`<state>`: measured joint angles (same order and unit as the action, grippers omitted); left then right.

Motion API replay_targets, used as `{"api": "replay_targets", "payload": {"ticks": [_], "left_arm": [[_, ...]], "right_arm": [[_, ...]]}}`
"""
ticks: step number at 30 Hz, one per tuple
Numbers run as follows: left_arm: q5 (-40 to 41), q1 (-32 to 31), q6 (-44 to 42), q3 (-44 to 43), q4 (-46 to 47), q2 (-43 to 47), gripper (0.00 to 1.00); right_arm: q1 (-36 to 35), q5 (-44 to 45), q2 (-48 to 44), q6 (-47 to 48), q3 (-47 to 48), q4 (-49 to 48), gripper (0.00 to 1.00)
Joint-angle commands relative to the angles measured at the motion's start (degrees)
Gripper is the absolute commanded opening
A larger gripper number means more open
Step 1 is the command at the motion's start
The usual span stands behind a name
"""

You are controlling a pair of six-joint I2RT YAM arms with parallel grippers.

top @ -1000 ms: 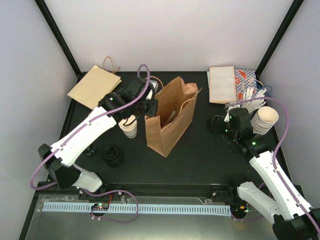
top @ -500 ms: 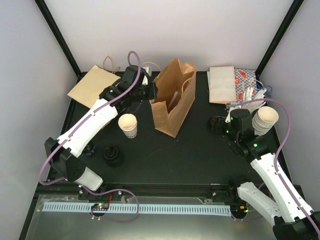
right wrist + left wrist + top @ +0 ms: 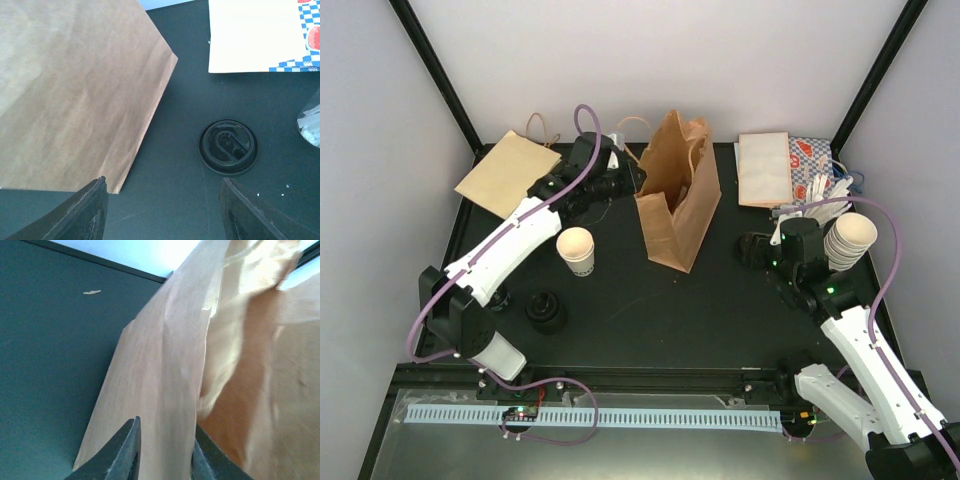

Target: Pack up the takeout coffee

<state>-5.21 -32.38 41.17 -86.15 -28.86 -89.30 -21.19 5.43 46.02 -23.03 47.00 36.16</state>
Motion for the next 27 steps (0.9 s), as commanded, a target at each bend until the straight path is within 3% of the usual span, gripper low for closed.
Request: {"api": "replay_targets", "payload": {"ticks": [1,4,9,12,21,25,27], "left_arm": [[-3.1,0.9,0.6,-0.1,2.2,0.3,0.29],[-2.9,1.0,-0.3,0.1,1.7,2.1,0.39],[-2.0,1.1,-1.9,0.3,-0.2,6.2,0.67],[-2.0,1.1,-3.4,1.2,-1.1,9.7,0.78],[-0.2,1.2,-12.4,3.2,-11.9,25.1,0.98],[3.9,1.2,-15.1,5.2,-19.6,30.3,0.99],[5.7,1.3,-15.7,7.8,-22.1,32.8,0.99]], "right_arm": [[-0.2,-0.1,-0.3,0.1,-0.5,-0.3,0.63],[-0.2,-0.4,-0.4,0.0,-0.4,-0.2,0.63],[-0.2,-0.9,-0.7,-0.2,-0.4,-0.1,0.63],[-0.3,-1.3,-0.5,-0.3,-0.3,-0.1,0.63],[-0.2,-1.2,-0.1,-0.1,0.3,0.2,0.64],[-0.3,-0.9,-0.2,-0.1,0.2,0.0,0.65],[-0.3,-0.9,-0.3,-0.2,0.2,0.1,0.86]]}}
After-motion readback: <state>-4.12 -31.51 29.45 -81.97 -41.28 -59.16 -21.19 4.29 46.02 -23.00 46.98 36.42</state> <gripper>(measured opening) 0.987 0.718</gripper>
